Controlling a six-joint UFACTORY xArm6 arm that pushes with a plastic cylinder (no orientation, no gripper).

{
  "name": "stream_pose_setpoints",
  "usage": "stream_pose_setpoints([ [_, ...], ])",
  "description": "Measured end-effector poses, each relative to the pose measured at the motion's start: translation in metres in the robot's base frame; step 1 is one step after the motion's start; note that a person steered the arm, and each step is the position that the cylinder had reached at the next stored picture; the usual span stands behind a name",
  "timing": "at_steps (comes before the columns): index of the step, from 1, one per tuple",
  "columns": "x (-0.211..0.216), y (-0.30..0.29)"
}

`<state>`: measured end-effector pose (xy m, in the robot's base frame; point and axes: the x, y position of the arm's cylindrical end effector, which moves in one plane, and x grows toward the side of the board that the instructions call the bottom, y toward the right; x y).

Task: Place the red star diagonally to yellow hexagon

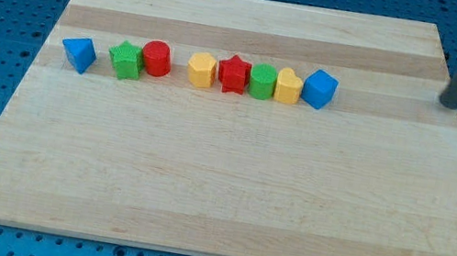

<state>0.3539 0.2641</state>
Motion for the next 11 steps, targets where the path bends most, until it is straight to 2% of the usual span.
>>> stream_pose_setpoints([
  [1,-0.018,-0.076],
  [2,-0.018,-0.159],
  [3,-0.018,-0.219],
  [4,-0.018,-0.253],
  [7,0.003,-0.259],
  [9,-0.008,-0.303],
  [10,0.013,-0.316],
  [11,0.051,-0.314],
])
